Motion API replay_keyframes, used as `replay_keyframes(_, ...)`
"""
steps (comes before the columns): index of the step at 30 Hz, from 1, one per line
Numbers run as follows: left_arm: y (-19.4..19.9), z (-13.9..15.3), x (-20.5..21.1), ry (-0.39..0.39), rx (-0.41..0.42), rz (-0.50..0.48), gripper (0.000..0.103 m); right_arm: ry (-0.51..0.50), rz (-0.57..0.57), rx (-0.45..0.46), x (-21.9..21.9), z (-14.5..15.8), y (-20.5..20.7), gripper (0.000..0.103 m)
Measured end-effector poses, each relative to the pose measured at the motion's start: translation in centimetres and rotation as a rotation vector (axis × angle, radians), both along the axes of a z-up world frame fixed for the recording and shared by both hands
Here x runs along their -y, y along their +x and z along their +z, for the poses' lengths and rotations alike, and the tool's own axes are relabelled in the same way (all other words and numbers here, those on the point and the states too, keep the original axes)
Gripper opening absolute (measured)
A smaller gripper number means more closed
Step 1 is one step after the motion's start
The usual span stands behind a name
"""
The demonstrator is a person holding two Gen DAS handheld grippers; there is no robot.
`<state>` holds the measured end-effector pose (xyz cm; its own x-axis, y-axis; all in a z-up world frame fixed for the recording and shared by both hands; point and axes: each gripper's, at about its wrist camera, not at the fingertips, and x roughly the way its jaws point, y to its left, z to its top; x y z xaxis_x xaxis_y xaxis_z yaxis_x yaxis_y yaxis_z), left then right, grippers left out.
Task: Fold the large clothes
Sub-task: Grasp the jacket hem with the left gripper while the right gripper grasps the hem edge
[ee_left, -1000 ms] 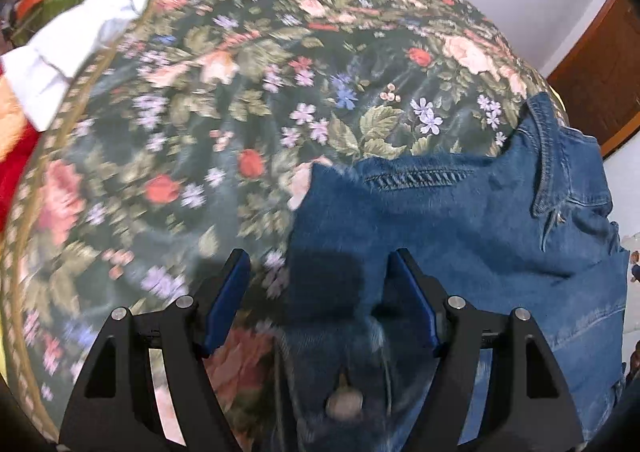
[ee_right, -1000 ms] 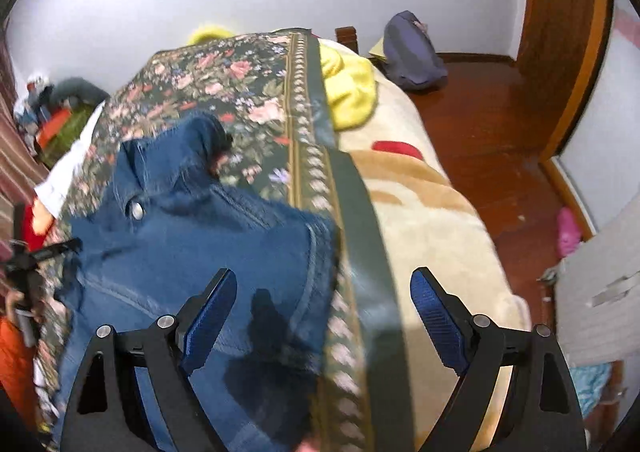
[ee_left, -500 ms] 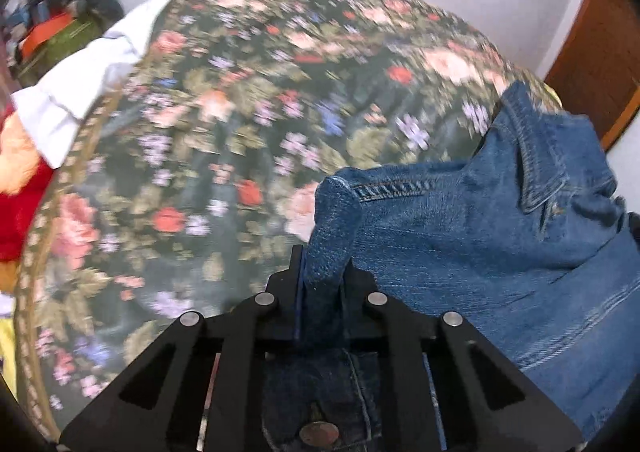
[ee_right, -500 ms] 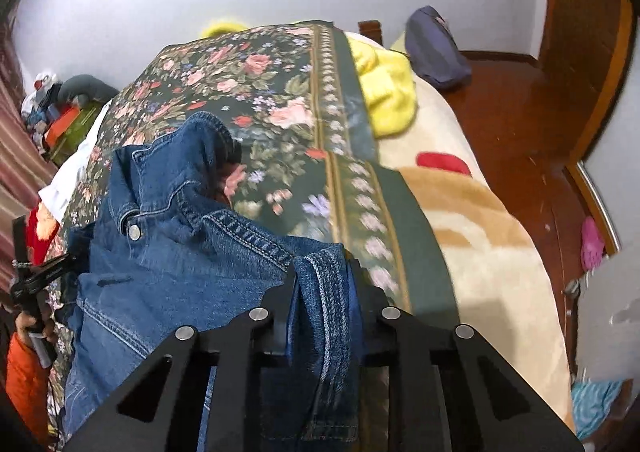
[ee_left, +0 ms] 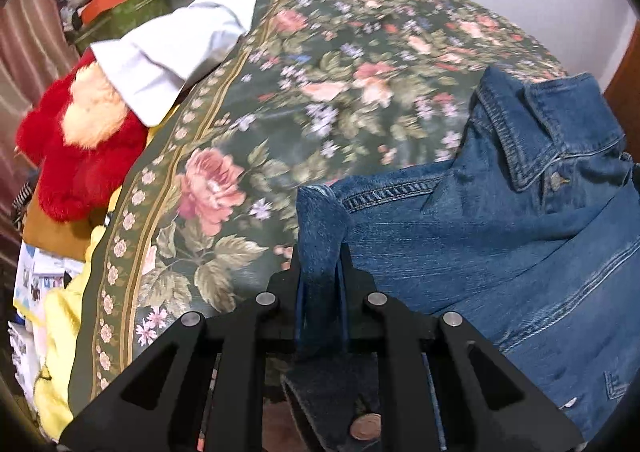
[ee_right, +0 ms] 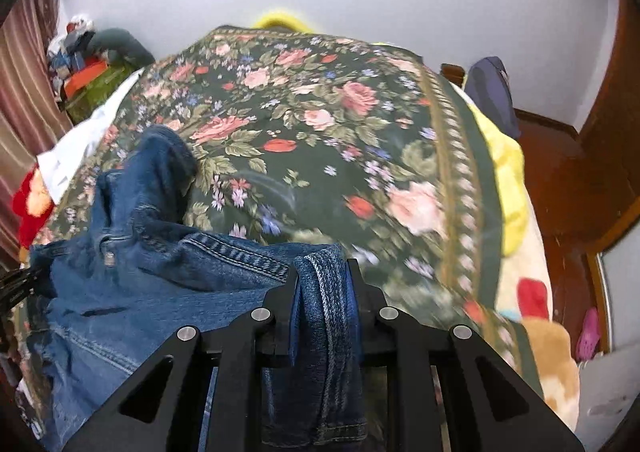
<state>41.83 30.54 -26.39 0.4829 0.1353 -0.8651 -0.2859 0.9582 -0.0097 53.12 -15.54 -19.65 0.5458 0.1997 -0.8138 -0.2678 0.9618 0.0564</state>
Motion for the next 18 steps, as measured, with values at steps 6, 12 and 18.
replay_keyframes(6, 0.7, -2.0, -0.5, -0.011, -0.043, 0.028, 0.024, -0.127, -0.013, 0.017, -1.5, -2.2, 0.7, 0.021)
replay_keyframes(12, 0.6, -2.0, 0.2, 0.024, -0.07, 0.013, 0.029, -0.237, -0.062, 0.039, 0.0, -2.1, 0.1, 0.075)
replay_keyframes(18, -1.2, 0.6, 1.0, 0.064, -0.076, 0.011, 0.048, -0.173, -0.074, 0.004, 1.2, 0.8, -2.1, 0.075)
